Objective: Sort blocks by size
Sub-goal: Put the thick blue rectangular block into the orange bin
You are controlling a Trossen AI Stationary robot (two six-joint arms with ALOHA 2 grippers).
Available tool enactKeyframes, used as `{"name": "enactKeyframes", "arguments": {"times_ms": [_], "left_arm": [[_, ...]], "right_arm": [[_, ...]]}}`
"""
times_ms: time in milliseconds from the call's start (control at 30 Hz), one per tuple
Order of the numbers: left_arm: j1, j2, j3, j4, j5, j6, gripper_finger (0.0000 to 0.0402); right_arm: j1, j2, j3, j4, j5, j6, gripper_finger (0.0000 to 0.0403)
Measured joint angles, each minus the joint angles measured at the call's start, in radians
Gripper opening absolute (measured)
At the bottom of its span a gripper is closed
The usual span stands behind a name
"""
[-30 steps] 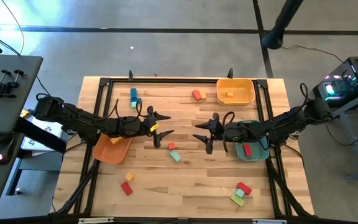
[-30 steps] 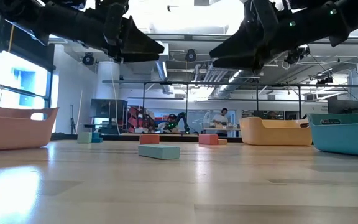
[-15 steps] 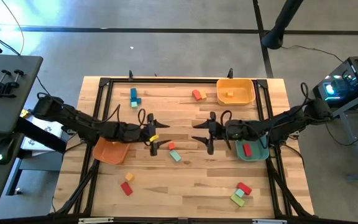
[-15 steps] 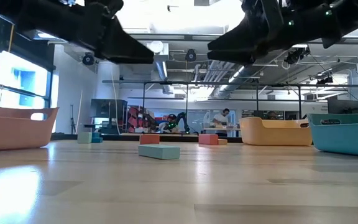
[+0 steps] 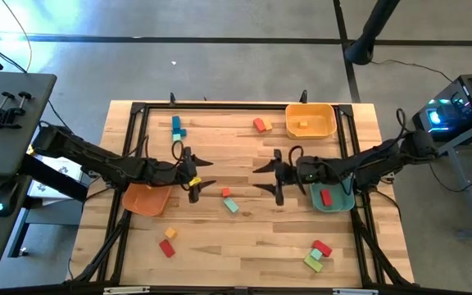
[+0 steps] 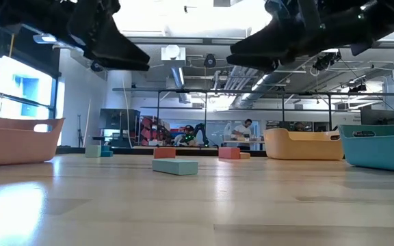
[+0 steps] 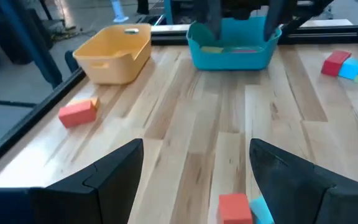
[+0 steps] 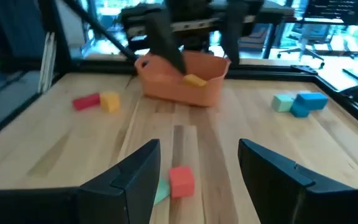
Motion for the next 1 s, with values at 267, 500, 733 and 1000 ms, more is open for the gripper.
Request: {"name": "enactKeyframes", "arguments": {"times_ms": [267, 500, 733, 1000], "left_arm": [[0.0, 0.045, -0.128, 0.371, -0.001, -0.041, 0.0282], [-0.043, 0.15, -0.119, 0.645, 0.038, 0.075, 0.0282], [-0.055, 0.305, 0.005, 0.689, 0.026, 0.151, 0.0282], [-0.026, 0.386, 0.137, 0.687, 0.069, 0.222, 0.0282]], "right_arm": [[0.011, 0.119, 0.0, 0.079, 0.0, -0.025, 0.0213], [0.012, 0.237, 0.0, 0.161, -0.052, -0.026, 0.0213], [0.012, 0.273, 0.0, 0.185, -0.054, -0.025, 0.0213], [0.012, 0.273, 0.0, 0.183, -0.054, -0.014, 0.0213]]}}
